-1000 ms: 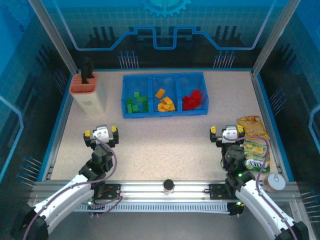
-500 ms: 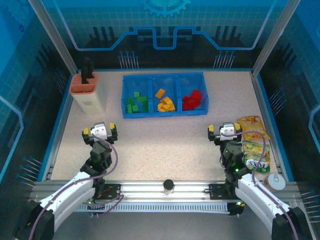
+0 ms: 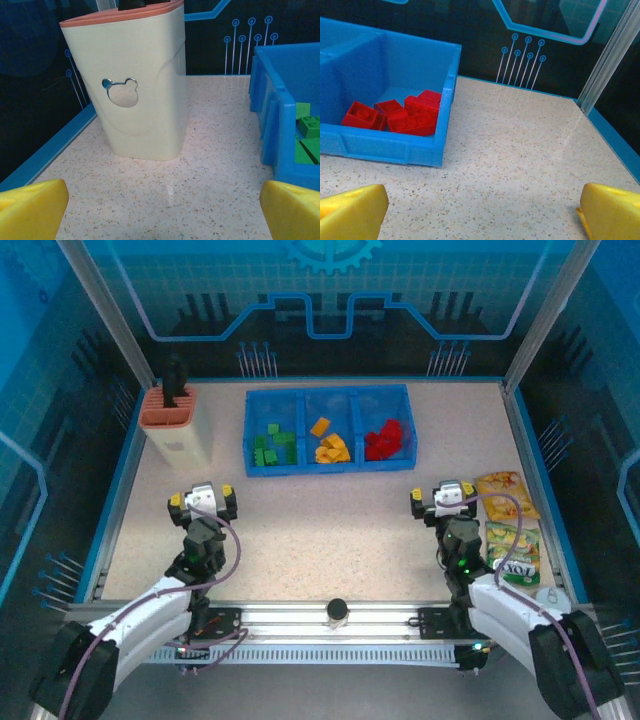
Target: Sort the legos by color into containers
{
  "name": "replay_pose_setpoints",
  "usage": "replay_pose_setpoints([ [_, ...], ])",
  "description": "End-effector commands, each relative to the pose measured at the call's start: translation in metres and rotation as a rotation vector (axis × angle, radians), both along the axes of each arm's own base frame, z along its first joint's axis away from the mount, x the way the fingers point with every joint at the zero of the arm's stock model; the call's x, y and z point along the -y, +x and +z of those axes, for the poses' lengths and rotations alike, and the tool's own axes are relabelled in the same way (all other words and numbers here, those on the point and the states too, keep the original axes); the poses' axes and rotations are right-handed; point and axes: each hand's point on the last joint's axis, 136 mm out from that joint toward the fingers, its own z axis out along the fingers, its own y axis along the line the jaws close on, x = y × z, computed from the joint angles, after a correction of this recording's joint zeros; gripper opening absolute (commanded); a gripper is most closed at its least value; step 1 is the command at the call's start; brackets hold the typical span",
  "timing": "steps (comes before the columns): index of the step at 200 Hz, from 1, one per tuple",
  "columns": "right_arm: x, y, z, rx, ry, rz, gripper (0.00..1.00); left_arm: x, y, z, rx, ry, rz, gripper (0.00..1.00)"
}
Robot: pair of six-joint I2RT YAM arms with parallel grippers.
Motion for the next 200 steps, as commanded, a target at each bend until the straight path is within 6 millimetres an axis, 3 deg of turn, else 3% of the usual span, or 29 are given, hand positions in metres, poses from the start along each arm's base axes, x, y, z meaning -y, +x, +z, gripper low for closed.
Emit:
replay_pose_setpoints([
  [1,0.001,0.005,0.013,0.060,0.012,0.002,1.00,-0.001,0.002,0.008,0.046,-0.024,0.000,0.99],
  [61,-0.008,0.021,0.010,0.040,-0.012,0.032,1.00,0.000,0.009,0.008,0.053,-0.016,-0.007,0.99],
  [159,-0.014,0.032,0.009,0.057,-0.034,0.046,1.00,0.012,0.035,0.008,0.077,0.043,-0.041,0.99],
  [200,-0.012,0.034,0.010,0.079,-0.034,0.033,1.00,0.012,0.036,0.010,0.119,0.055,-0.040,0.99],
])
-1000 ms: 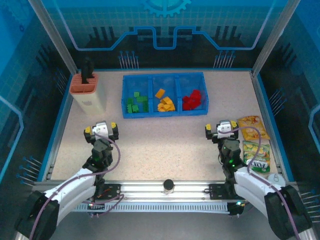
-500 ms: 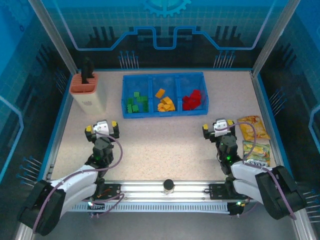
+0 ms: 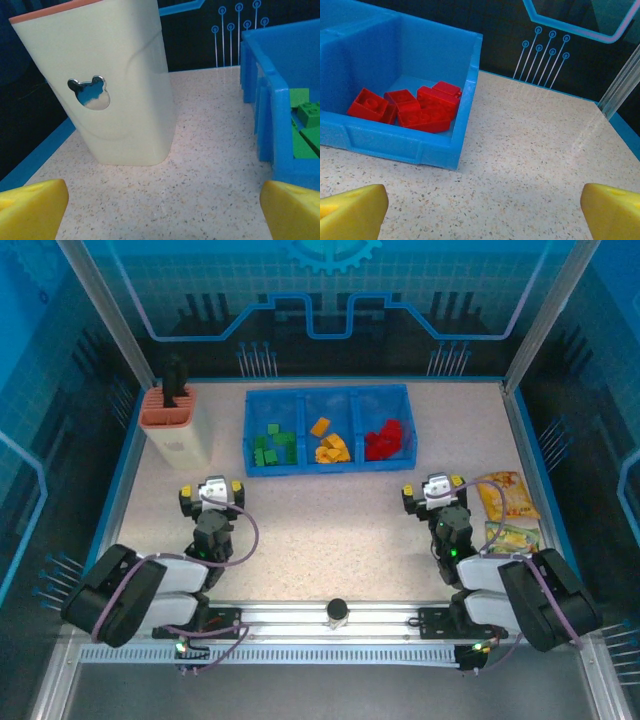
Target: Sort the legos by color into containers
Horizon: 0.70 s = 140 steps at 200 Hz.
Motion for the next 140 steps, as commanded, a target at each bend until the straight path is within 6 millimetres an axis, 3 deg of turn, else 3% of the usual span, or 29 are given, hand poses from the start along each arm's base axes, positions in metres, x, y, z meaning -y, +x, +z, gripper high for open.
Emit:
replay_pose_setpoints([
  [1,0.004,0.007,0.027,0.107,0.015,-0.020,1.00,0.000,0.004,0.030,0.137,-0.022,-0.004,0.99],
  [140,0.035,0.002,0.029,0.159,0.135,-0.095,1.00,-0.011,0.012,0.028,0.141,-0.053,0.022,0.99],
])
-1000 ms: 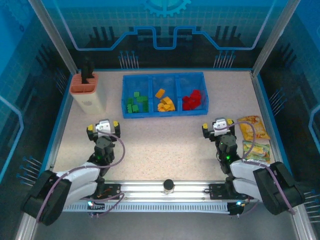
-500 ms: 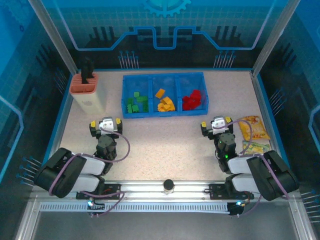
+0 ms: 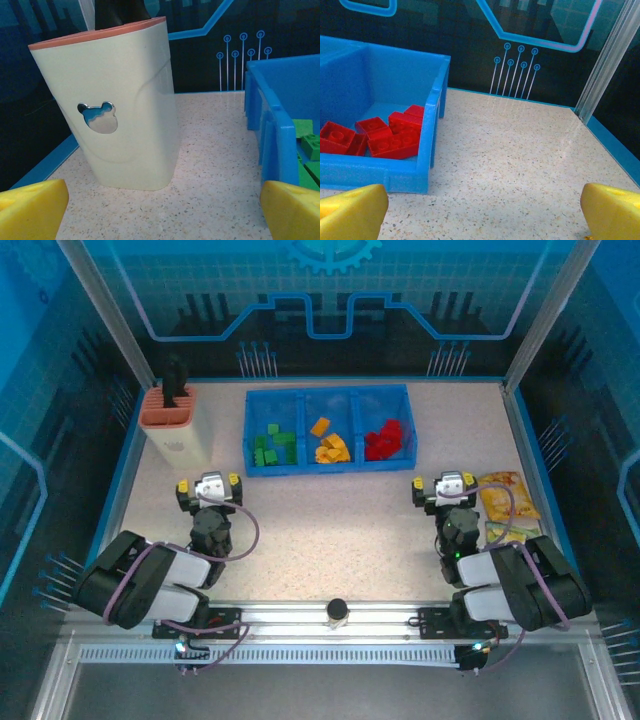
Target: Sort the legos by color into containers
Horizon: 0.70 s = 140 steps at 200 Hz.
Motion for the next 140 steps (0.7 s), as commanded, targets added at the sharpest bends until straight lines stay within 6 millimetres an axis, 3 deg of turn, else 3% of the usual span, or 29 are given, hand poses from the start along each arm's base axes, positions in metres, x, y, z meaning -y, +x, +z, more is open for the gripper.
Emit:
replay_pose_setpoints([
  [1,0.009,-0.003,0.014,0.065,0.063,-0.019,1.00,-0.003,0.005,0.012,0.058,-0.041,0.001,0.99],
  [23,0.021,-0.003,0.007,0.061,0.161,-0.021,1.00,-0.005,0.005,0.011,0.059,-0.047,0.002,0.99],
  [38,0.025,0.009,-0.006,0.018,0.158,-0.053,1.00,-0.006,0.004,0.012,0.064,-0.054,0.007,0.99],
  [56,-0.003,0.030,-0.022,-0.056,0.090,0.089,1.00,-0.009,0.003,0.011,0.067,-0.062,0.012,0.99],
  [69,-0.008,0.039,-0.020,-0.053,0.036,0.057,1.00,-0.011,0.003,0.011,0.069,-0.070,0.016,0.99],
  [140,-0.003,0.040,-0.019,-0.047,0.051,0.045,1.00,-0.018,0.008,0.010,0.076,-0.099,0.024,0.99],
])
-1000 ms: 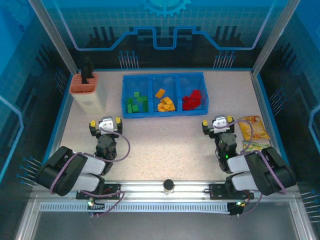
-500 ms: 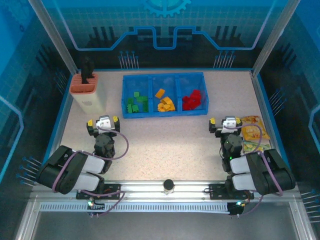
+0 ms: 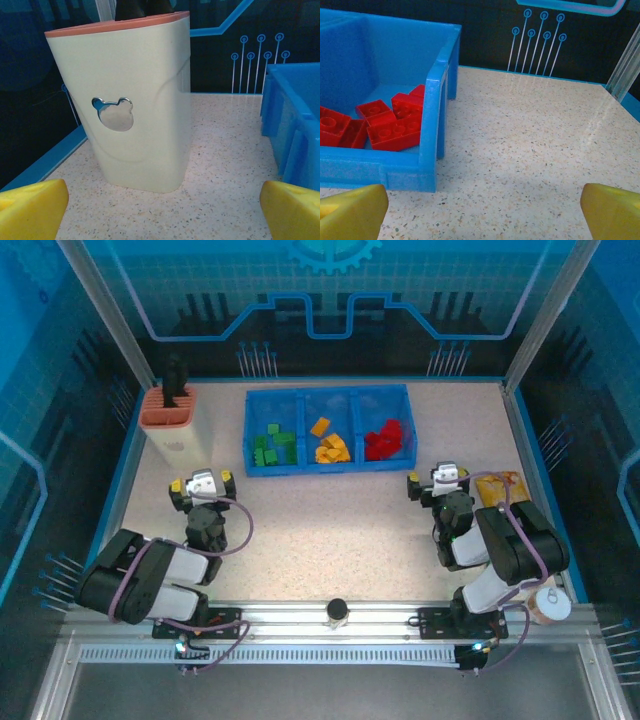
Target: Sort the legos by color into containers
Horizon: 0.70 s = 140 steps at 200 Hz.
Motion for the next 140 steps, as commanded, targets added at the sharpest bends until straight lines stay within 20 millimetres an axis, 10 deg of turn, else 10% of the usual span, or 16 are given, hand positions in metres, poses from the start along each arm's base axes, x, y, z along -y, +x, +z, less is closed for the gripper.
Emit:
replay_pose_setpoints([
  [1,0.001,0.005,0.014,0.051,-0.001,0.000,1.00,-0.001,0.003,0.011,0.065,-0.049,-0.010,0.99],
  [140,-0.001,0.011,0.013,0.027,-0.005,0.005,1.00,0.016,0.030,-0.012,0.006,-0.130,-0.168,0.99],
])
